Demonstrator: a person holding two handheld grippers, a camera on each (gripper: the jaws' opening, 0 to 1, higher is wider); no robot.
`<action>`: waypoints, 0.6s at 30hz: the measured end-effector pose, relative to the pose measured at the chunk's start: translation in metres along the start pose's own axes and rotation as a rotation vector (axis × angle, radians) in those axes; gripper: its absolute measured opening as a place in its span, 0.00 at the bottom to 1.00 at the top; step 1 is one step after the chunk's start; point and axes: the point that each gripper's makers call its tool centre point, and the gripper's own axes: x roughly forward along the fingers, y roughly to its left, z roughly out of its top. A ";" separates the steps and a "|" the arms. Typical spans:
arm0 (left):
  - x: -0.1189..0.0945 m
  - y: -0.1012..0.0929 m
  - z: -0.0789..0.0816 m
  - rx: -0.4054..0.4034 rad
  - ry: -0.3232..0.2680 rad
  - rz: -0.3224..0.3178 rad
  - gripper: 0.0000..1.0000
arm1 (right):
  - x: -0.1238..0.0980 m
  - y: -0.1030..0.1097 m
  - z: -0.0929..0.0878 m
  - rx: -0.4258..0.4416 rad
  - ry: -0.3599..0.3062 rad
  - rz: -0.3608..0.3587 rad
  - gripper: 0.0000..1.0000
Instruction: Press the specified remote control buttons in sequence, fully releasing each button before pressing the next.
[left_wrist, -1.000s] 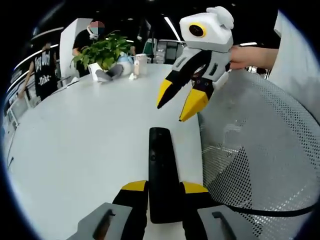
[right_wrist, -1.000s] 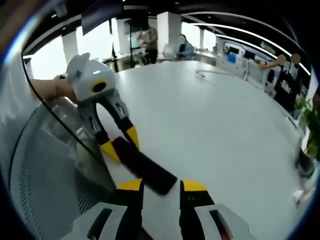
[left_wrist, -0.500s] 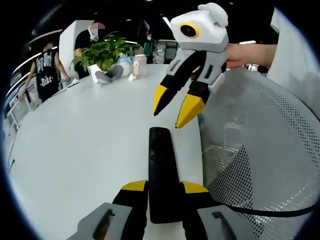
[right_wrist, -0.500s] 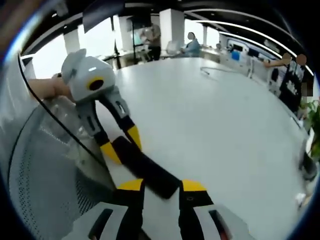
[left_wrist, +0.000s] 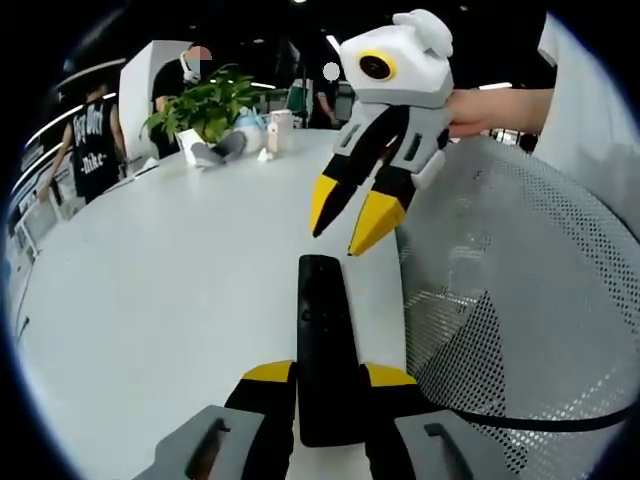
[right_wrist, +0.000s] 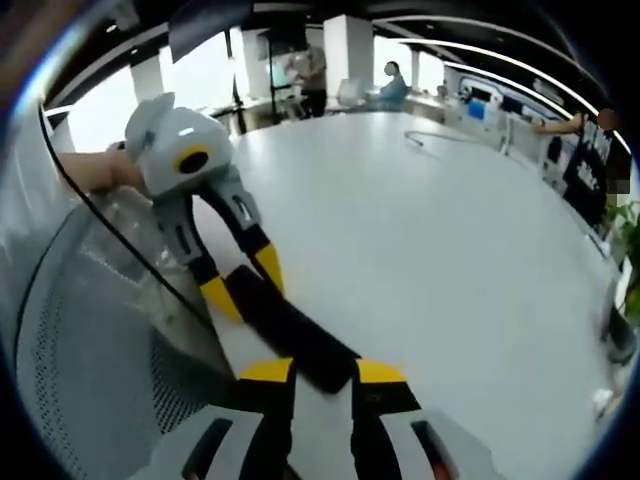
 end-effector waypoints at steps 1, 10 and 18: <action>0.000 0.000 0.000 0.000 0.000 0.000 0.24 | 0.000 0.000 0.000 0.000 0.001 0.002 0.18; 0.000 0.000 0.000 0.003 0.001 0.001 0.24 | 0.003 0.003 -0.003 -0.009 0.016 0.015 0.15; -0.001 -0.001 0.000 0.003 0.000 -0.001 0.24 | 0.004 0.006 -0.005 -0.014 0.024 0.032 0.12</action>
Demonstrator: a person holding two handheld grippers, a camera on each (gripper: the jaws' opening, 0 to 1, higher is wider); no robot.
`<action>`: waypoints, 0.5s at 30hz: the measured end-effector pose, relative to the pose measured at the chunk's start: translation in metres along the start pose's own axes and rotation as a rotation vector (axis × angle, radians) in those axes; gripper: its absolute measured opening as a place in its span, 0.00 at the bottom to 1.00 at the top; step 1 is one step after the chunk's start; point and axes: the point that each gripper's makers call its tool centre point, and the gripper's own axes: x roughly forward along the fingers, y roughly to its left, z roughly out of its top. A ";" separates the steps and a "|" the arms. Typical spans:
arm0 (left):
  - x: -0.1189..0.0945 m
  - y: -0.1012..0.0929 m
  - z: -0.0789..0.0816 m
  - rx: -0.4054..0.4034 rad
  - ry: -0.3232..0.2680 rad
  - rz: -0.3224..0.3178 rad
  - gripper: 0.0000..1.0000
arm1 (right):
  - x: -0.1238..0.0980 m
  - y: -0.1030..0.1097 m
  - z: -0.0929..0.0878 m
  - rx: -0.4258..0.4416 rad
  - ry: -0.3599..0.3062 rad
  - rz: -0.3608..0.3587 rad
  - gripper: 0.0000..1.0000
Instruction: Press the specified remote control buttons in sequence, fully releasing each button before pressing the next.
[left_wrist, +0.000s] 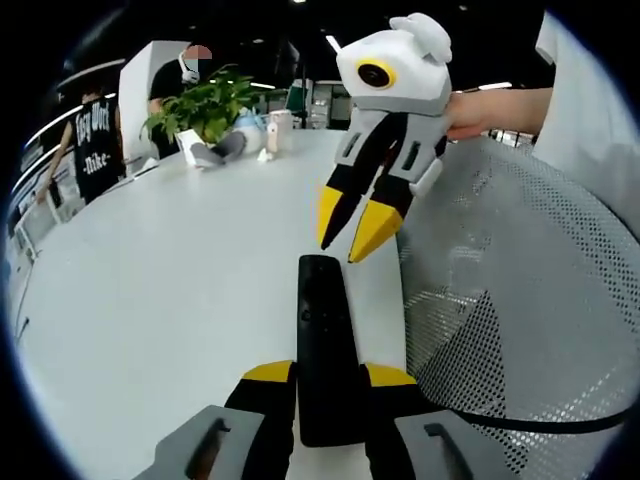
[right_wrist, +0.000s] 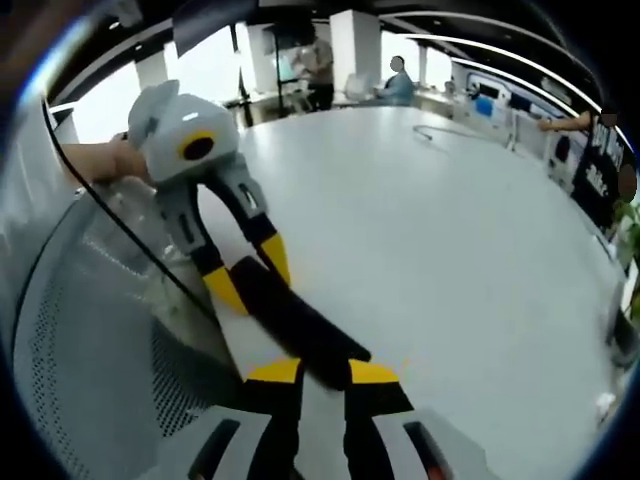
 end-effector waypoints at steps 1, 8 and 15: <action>0.000 0.000 0.000 0.001 0.000 0.000 0.24 | 0.000 0.000 0.000 -0.002 0.000 0.001 0.11; 0.000 0.000 0.000 -0.001 -0.002 -0.002 0.24 | -0.001 -0.001 -0.002 -0.011 0.004 0.005 0.08; -0.001 0.000 0.000 0.000 -0.003 -0.003 0.24 | 0.000 -0.002 -0.007 -0.014 0.013 0.004 0.07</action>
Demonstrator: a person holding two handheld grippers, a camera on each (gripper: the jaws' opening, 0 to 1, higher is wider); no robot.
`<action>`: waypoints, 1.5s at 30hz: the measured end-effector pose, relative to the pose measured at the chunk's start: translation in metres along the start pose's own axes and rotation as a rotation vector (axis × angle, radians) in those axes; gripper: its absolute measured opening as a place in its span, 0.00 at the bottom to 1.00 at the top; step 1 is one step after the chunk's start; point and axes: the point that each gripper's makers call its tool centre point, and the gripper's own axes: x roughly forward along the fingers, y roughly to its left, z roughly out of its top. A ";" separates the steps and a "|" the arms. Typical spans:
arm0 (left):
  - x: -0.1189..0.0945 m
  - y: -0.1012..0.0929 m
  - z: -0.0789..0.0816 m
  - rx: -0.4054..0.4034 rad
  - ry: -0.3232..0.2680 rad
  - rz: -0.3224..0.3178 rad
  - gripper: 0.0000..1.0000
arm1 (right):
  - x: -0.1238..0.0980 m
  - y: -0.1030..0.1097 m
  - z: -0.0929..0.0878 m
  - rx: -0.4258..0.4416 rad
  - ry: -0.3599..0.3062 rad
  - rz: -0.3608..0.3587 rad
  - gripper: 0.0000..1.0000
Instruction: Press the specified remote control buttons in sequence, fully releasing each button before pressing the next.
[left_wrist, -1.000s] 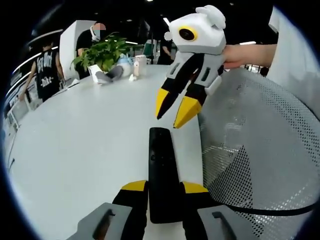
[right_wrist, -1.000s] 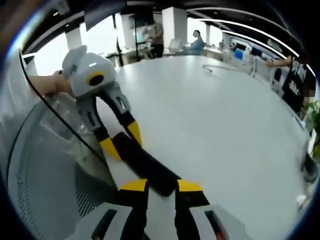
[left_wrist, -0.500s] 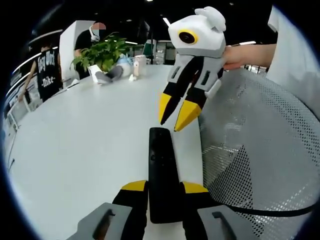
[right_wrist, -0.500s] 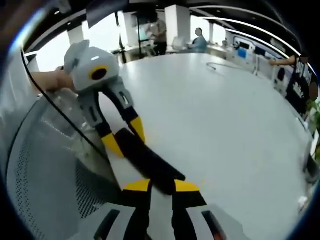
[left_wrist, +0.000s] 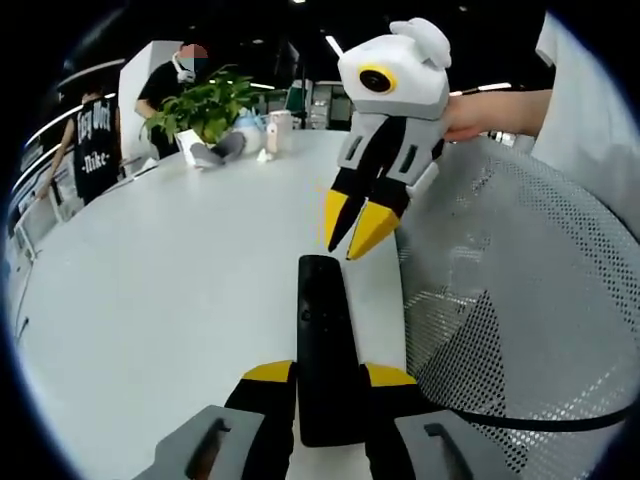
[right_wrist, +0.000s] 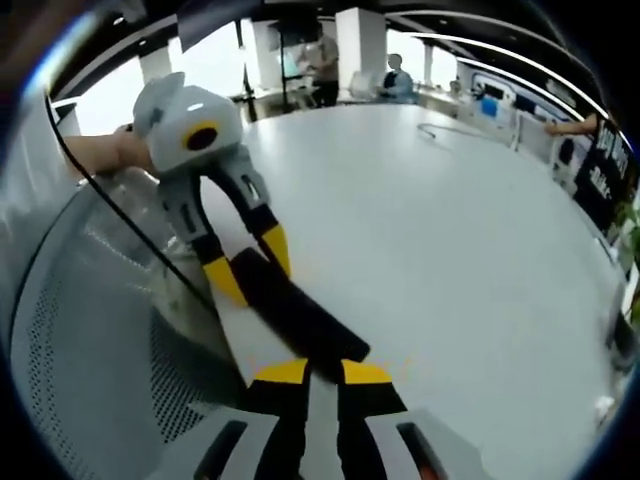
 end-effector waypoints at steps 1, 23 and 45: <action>0.000 0.000 0.000 0.000 0.000 0.000 0.24 | 0.000 0.000 0.000 0.001 0.000 -0.001 0.07; 0.002 0.001 0.000 0.007 0.002 -0.002 0.24 | 0.005 -0.013 -0.004 -0.034 0.034 -0.016 0.00; 0.001 0.001 0.000 -0.001 0.013 -0.006 0.25 | 0.013 -0.015 -0.001 -0.208 0.106 -0.003 0.00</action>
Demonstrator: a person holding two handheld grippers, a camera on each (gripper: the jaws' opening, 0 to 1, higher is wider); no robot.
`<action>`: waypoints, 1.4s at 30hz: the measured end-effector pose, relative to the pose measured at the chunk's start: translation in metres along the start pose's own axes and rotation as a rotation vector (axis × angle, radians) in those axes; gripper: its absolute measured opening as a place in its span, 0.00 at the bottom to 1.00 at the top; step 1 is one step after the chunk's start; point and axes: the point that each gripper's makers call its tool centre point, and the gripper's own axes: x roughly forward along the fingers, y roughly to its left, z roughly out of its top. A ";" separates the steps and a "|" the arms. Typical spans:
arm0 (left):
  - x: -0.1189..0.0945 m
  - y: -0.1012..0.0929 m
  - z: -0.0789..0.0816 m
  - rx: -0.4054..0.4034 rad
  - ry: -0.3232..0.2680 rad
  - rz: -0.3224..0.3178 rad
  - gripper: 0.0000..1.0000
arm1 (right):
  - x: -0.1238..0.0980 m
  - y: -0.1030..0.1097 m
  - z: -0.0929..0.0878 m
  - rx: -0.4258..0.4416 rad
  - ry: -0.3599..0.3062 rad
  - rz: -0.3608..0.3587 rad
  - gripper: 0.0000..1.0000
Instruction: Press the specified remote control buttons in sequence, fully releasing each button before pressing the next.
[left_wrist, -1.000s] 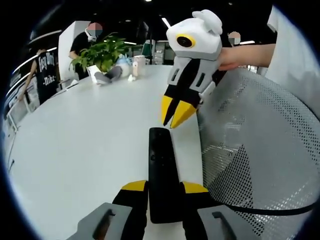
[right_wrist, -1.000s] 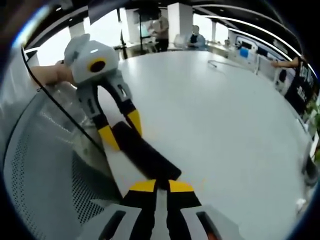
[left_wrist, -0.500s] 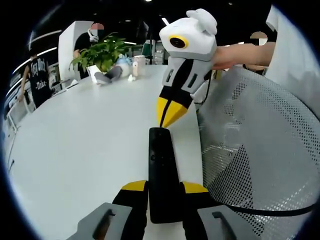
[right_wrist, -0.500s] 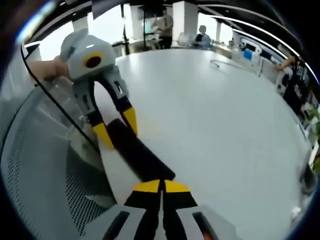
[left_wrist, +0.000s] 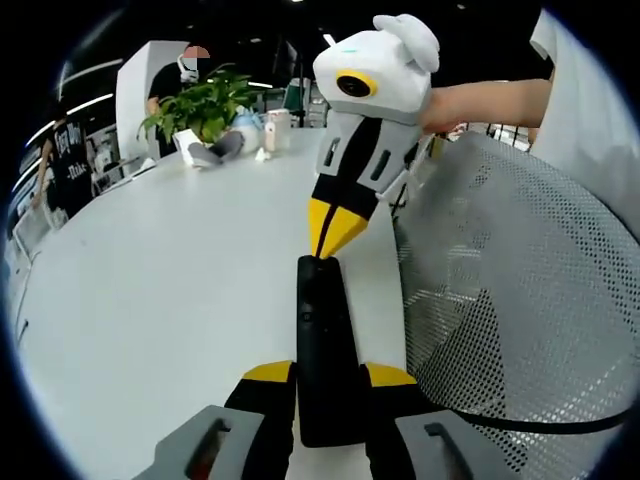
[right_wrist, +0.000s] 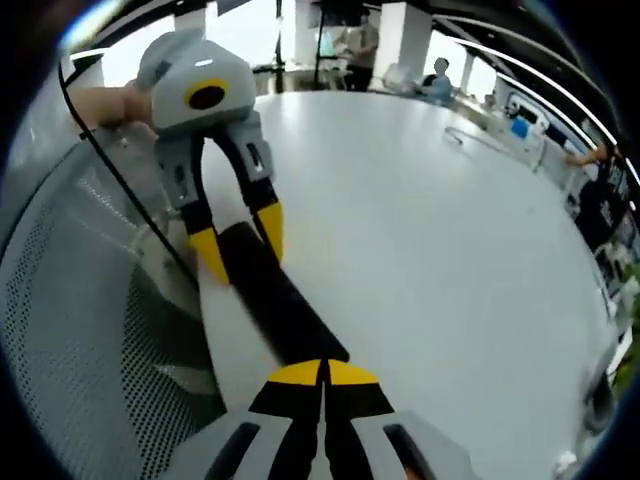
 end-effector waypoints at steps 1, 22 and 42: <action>0.000 0.001 0.000 -0.004 0.001 0.003 0.25 | 0.000 0.000 0.000 -0.009 0.007 -0.002 0.00; -0.005 0.018 -0.005 0.004 0.017 0.082 0.26 | 0.001 0.000 0.000 0.035 0.059 -0.017 0.00; -0.006 0.020 -0.004 0.009 -0.006 0.079 0.27 | -0.001 0.004 0.000 0.120 -0.030 -0.036 0.00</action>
